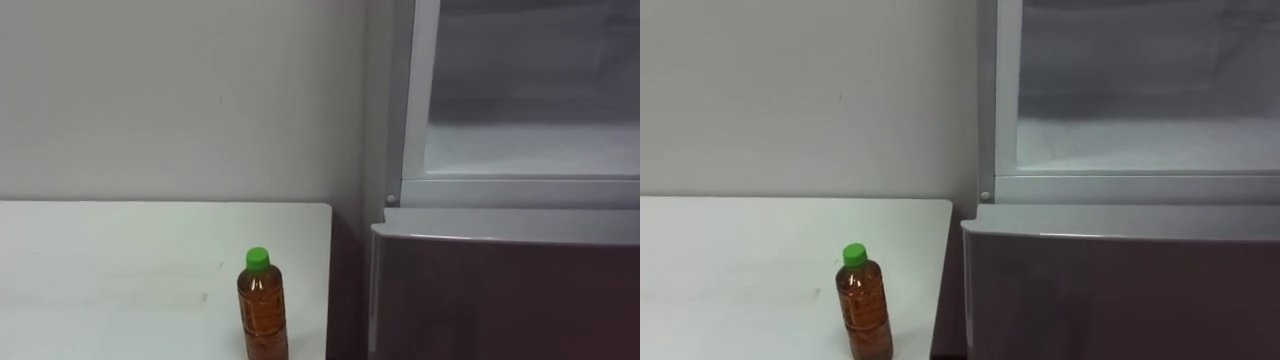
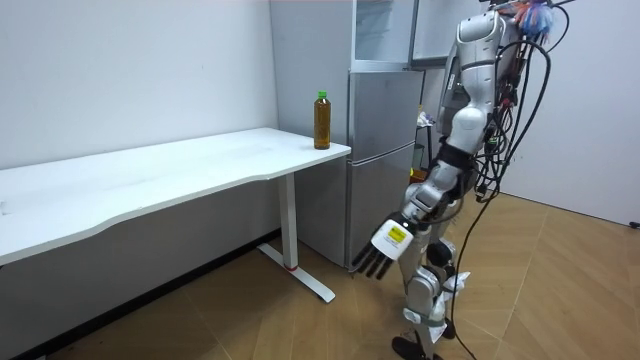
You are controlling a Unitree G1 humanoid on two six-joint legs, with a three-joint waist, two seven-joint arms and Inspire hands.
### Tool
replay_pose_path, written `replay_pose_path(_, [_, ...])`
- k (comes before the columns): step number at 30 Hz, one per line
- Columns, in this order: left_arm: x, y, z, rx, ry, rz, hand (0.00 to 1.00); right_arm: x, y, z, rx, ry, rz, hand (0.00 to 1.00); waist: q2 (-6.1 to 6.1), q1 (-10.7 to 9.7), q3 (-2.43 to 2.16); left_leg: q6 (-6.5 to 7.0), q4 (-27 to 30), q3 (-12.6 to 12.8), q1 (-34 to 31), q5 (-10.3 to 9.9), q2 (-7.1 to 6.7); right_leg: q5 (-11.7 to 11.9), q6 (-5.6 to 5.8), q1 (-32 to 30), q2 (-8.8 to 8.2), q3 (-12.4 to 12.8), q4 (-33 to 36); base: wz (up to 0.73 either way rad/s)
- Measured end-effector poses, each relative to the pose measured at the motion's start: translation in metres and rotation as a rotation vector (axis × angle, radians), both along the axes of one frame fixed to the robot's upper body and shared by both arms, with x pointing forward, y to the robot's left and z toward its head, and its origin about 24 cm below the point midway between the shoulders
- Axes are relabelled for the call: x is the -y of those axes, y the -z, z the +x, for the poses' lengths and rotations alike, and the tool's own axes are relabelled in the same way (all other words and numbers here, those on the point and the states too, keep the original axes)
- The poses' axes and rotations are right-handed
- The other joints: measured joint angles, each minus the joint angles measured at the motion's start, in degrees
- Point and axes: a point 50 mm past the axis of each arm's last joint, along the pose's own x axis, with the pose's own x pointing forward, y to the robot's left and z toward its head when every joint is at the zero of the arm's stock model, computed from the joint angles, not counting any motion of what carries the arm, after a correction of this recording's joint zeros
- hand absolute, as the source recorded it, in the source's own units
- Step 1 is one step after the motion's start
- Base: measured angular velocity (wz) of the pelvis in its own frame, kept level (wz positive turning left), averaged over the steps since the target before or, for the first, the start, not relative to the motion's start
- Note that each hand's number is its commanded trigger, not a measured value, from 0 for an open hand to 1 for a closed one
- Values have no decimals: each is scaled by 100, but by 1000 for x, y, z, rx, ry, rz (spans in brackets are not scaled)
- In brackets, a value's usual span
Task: Put the bottle in the upper fridge
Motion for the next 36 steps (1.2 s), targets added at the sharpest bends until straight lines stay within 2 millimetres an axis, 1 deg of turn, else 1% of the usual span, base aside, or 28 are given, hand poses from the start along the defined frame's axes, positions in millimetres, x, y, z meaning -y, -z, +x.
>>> replay_pose_path(1, [1,0,5,8,29,-6,0,-3,-8,14,69,-24,10,0,-19,-7,8,1,20,-1,-42,1,-2,4,3,-36,-5,3,1,0])
replay_pose_path(2, [2,0,7,11,37,-10,0,-5,-13,21,106,-39,16,0,-22,-8,8,1,25,1,-62,1,-2,7,4,-55,-4,8,1,0])
replay_pose_path(4, [3,0,7,12,55,-28,0,-13,-33,46,250,-94,44,0,-20,-7,3,2,49,33,-120,0,5,30,10,-116,18,78,-8,-8])
replay_pose_path(6, [3,0,5,9,67,-43,0,-21,-45,58,331,-124,86,0,-27,-5,6,5,49,83,-115,-7,17,33,11,-111,34,130,-20,-9])
replay_pose_path(10, [3,1,2,3,74,-54,0,-38,-71,79,485,-200,156,0,-21,26,11,4,30,111,-112,-9,25,33,9,-112,43,137,-23,-2])
replay_pose_path(14, [2,0,2,1,81,-53,0,-44,-90,89,581,-234,186,0,-33,84,14,4,18,112,-122,-9,25,33,9,-122,41,132,-21,0])
replay_pose_path(15, [1,0,1,-3,84,-50,0,-47,-99,93,621,-253,190,0,-37,98,17,4,12,114,-127,-9,26,33,9,-125,43,138,-16,0])
replay_pose_path(18, [-1,0,-1,-13,87,-45,0,-54,-114,98,688,-302,209,0,-38,133,-3,3,9,117,-122,-9,30,37,4,-118,49,143,-5,0])
replay_pose_path(20, [-2,1,-1,-24,93,-40,0,-60,-121,101,723,-332,223,0,-49,203,-10,3,13,126,-118,-8,33,41,-2,-116,52,153,10,-2])
replay_pose_path(23, [-3,1,-1,-28,104,-36,0,-72,-140,108,810,-399,255,0,-57,276,-7,3,5,153,-120,-9,34,45,-1,-119,56,194,-2,-3])
replay_pose_path(25, [-4,1,-5,-43,102,-29,0,-79,-159,115,895,-437,270,0,-60,317,-4,4,-37,152,-121,-9,29,51,8,-111,54,192,-15,0])
replay_pose_path(29, [-6,1,-12,-86,128,-9,0,-84,-171,121,954,-466,280,0,-71,404,0,5,-39,147,-129,-8,27,70,13,-103,55,186,-18,0])
replay_pose_path(33, [-6,2,-24,-139,161,-2,0,-88,-185,134,1017,-491,288,0,-94,403,11,6,1,134,-137,-8,26,71,14,-109,46,119,-26,1])
replay_pose_path(36, [-6,2,-23,-142,180,2,0,-92,-200,143,1085,-510,285,0,-111,410,20,6,16,117,-153,-8,32,79,10,-114,50,103,-107,5])
